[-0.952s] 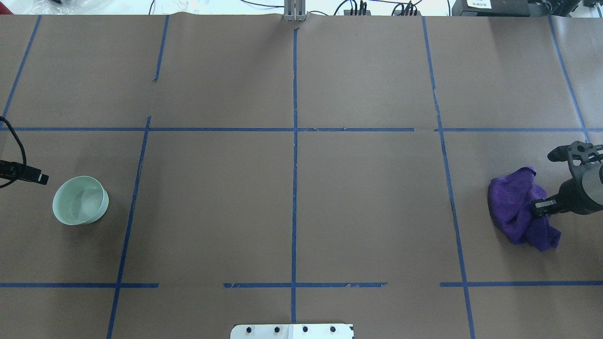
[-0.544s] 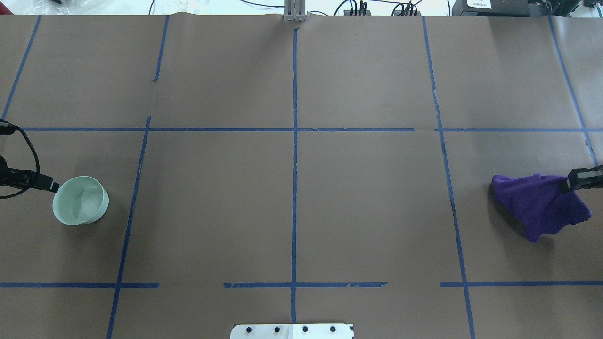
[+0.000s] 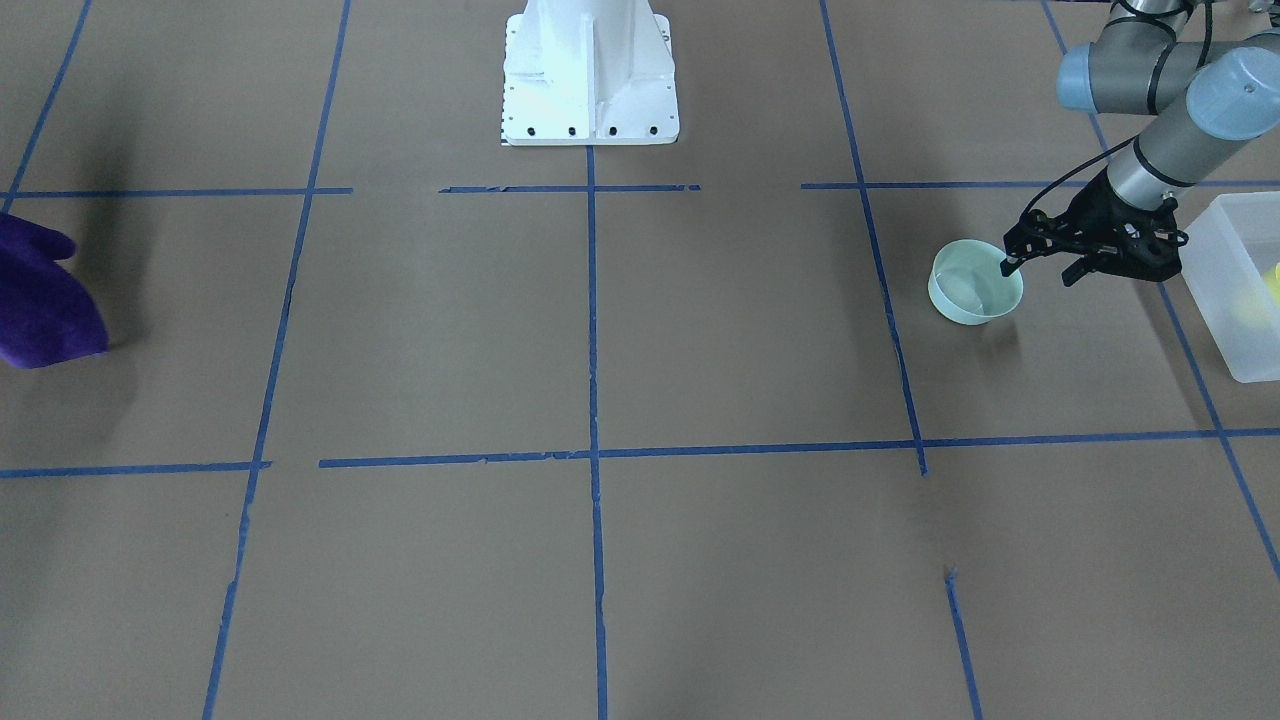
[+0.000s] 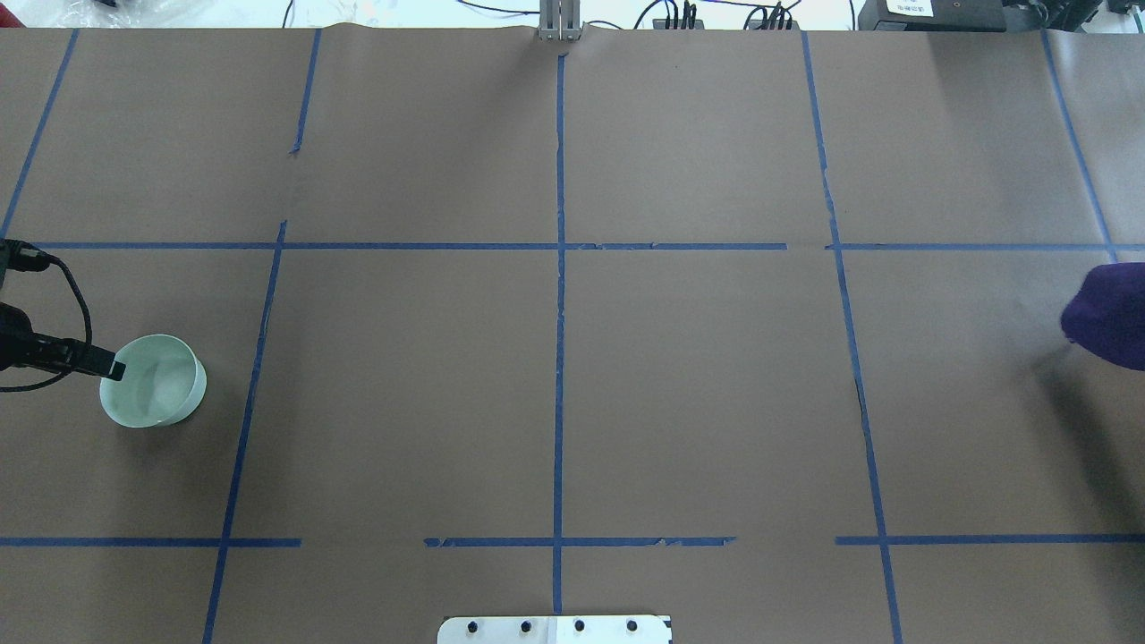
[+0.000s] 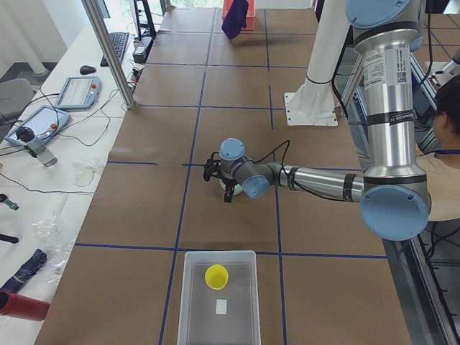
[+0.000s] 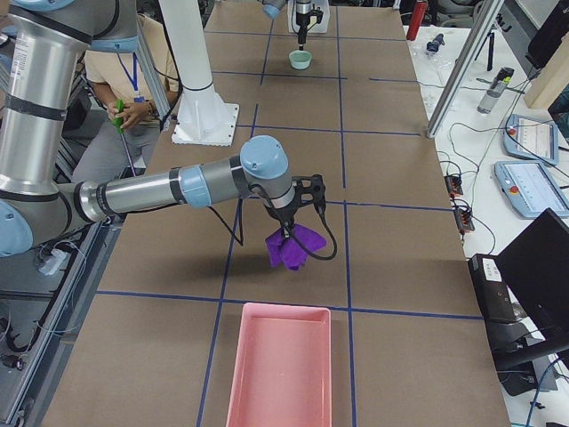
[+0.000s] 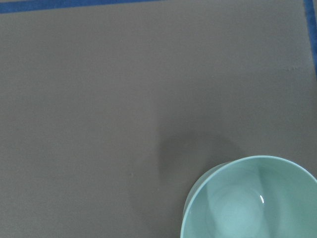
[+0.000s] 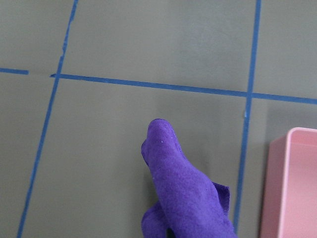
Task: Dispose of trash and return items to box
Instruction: 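Lift the purple cloth with the right gripper and carry it into the pink bin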
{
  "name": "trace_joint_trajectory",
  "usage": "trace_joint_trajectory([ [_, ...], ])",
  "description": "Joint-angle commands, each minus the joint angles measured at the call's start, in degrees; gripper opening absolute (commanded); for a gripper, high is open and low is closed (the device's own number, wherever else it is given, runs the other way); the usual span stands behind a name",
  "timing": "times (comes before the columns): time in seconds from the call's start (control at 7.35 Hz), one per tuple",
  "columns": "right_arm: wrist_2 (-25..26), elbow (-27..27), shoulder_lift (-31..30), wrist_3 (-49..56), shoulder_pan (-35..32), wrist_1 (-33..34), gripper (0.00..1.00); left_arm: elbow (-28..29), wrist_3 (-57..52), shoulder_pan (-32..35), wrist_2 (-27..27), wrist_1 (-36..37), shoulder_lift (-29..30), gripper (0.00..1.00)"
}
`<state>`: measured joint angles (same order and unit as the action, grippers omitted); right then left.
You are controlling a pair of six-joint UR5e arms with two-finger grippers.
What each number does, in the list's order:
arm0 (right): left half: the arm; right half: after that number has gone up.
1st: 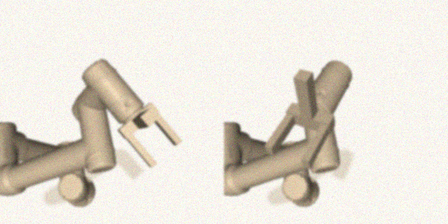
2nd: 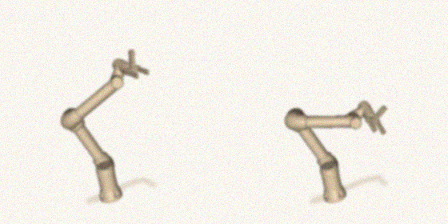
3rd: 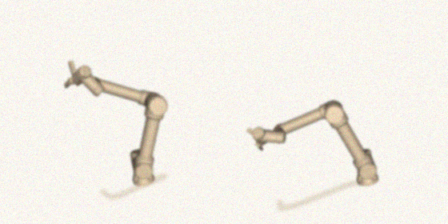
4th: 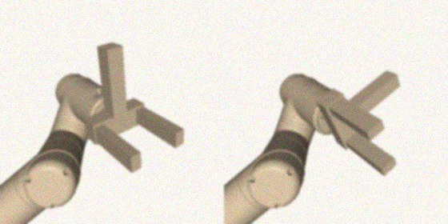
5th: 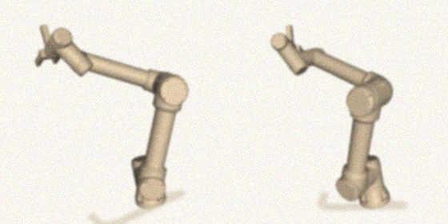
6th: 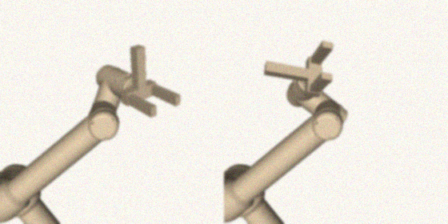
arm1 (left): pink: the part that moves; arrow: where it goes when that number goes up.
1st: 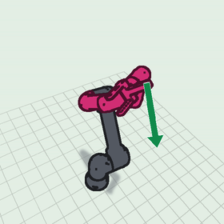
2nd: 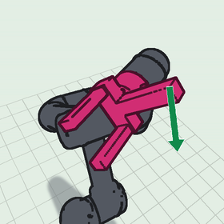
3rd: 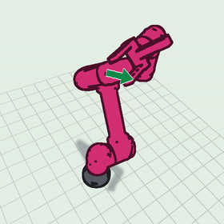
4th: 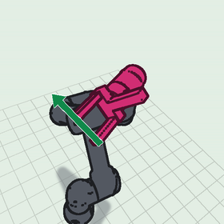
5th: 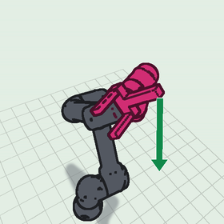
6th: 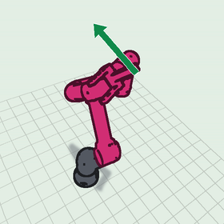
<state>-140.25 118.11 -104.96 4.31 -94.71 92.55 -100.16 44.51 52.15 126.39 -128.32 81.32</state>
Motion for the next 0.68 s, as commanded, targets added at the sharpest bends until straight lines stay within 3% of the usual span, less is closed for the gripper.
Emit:
trace_joint_trajectory([
  [0.0,6.18,-6.80,8.24,23.74,-12.03,14.64,0.00,0.14,-0.03,-0.21,0.00,0.00,0.06,0.92],
  [0.27,10.15,-23.54,22.88,42.10,-22.75,21.50,0.00,0.14,0.05,-0.21,0.00,-0.09,0.06,0.92],
  [0.41,13.13,-28.07,25.05,48.10,-25.24,22.58,0.00,0.23,-0.03,-0.21,0.00,-0.09,0.06,0.92],
  [0.54,13.51,-27.94,22.11,47.55,-25.44,22.24,0.00,0.23,-0.03,-0.21,0.00,-0.09,0.15,0.92],
])
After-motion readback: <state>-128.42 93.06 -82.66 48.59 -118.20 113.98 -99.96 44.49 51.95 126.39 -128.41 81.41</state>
